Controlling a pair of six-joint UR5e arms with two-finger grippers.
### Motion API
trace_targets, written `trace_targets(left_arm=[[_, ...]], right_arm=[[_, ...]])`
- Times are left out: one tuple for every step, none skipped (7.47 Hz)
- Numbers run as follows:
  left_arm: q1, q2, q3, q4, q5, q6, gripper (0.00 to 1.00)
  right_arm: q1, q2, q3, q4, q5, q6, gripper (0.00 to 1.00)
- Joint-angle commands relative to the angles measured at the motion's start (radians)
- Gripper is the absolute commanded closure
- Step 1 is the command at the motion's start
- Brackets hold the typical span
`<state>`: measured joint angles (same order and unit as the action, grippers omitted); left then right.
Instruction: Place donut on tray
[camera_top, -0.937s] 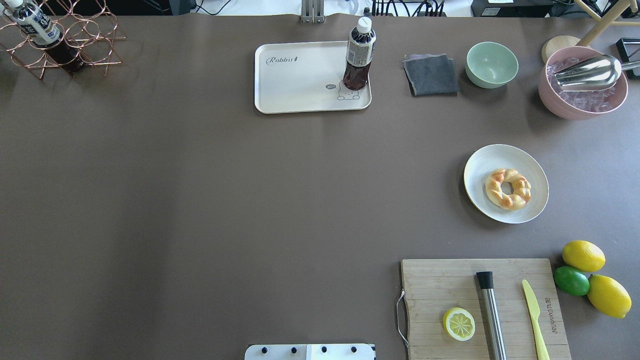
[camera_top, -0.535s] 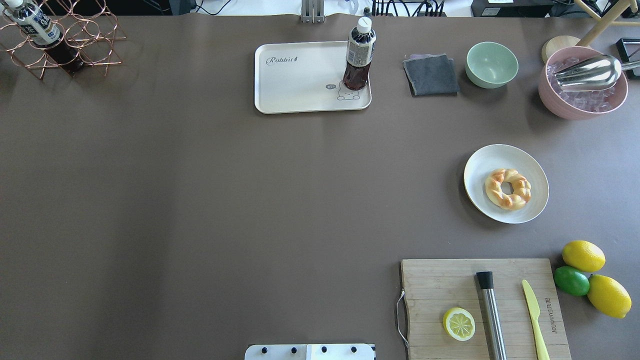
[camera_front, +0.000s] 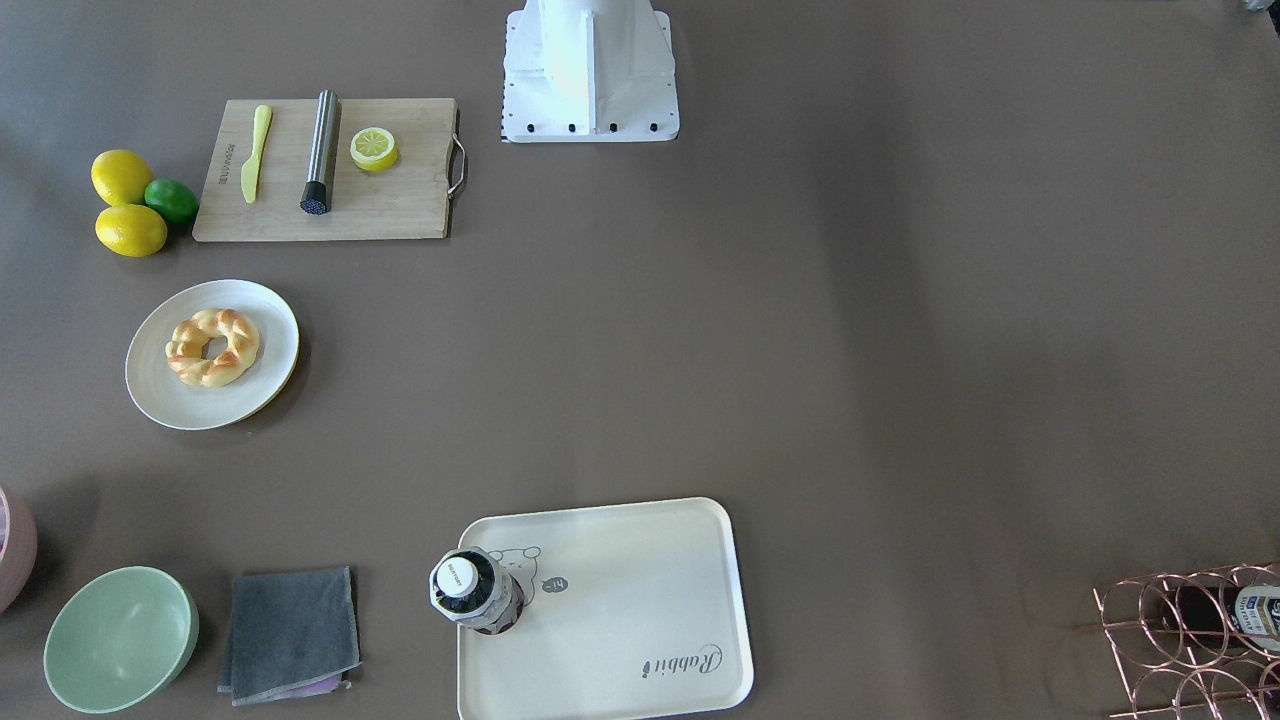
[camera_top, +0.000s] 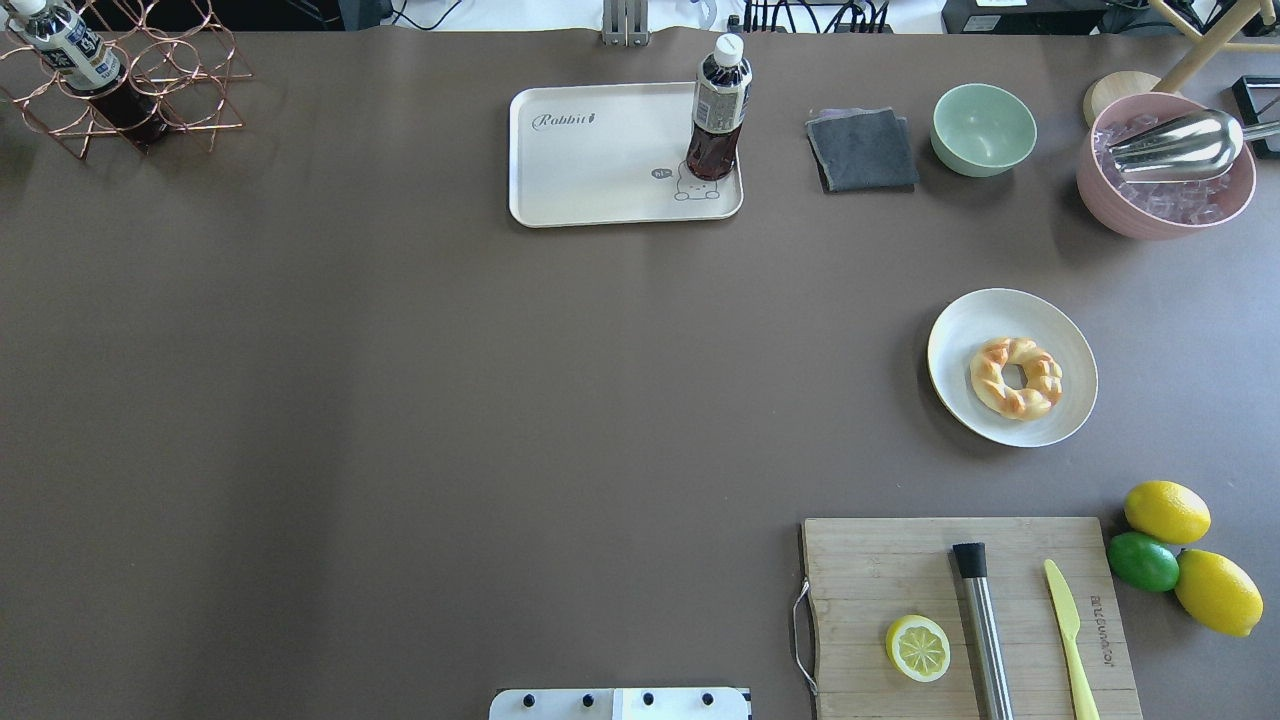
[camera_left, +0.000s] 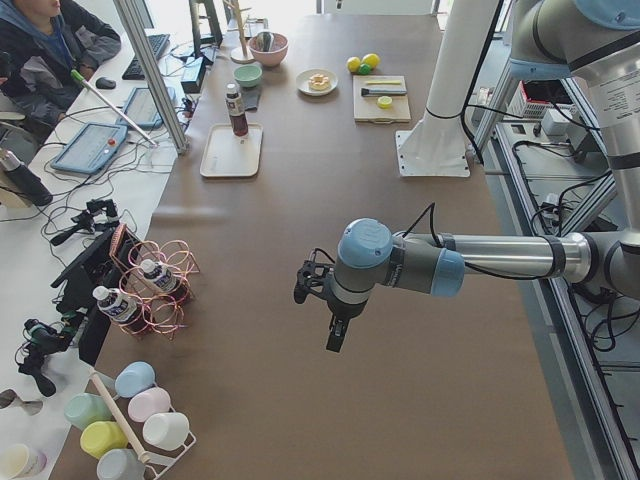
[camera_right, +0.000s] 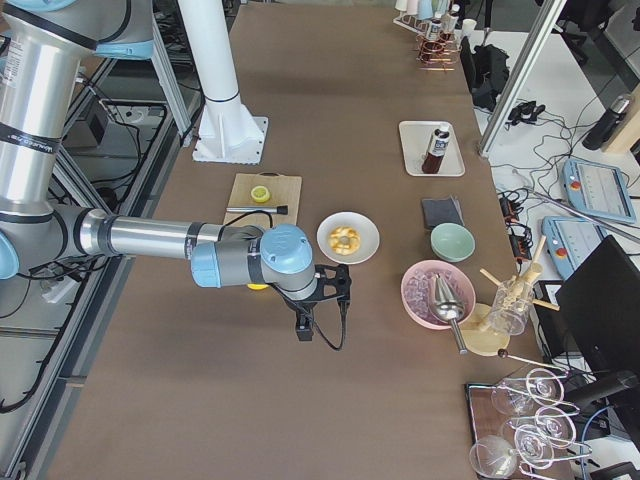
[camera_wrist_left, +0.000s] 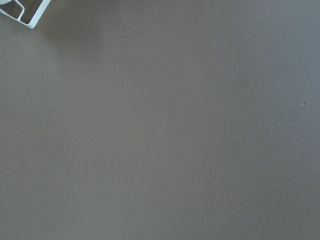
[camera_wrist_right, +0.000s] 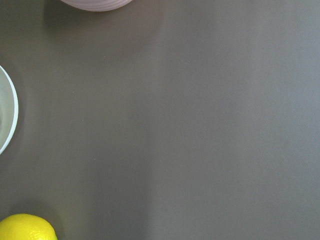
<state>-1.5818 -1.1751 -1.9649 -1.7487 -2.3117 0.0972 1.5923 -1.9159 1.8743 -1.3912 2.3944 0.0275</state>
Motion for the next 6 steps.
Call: trace_targets(left_arm=[[0.0,-0.001,0.0,0.0,-0.002,-0.004,0.03],[0.0,-0.001,-0.002,0.0,-0.008,-0.004,0.02],[0.0,-0.001,-0.003,0.0,-0.009,-0.004,0.02],[0.0,-0.001,-0.003,0.0,-0.011,-0.004,0.02],[0.0,-0.001,-0.003,0.0,-0.011,-0.004,0.03],[0.003,-0.001,-0.002,0.001,-0.012,-0.004,0.03]], right_arm=[[0.0,0.001,-0.006,-0.002,0.0,0.0,0.0],[-0.002,0.005,-0.009,-0.002,0.0,0.003,0.0],[-0.002,0.008,-0.007,-0.002,0.006,0.02,0.0],[-0.024,0.014,-0.006,0.0,0.028,0.085,0.0],[-0.055,0.038,-0.003,0.0,0.029,0.139,0.0],[-0.092,0.067,-0.006,0.0,0.029,0.176,0.0]])
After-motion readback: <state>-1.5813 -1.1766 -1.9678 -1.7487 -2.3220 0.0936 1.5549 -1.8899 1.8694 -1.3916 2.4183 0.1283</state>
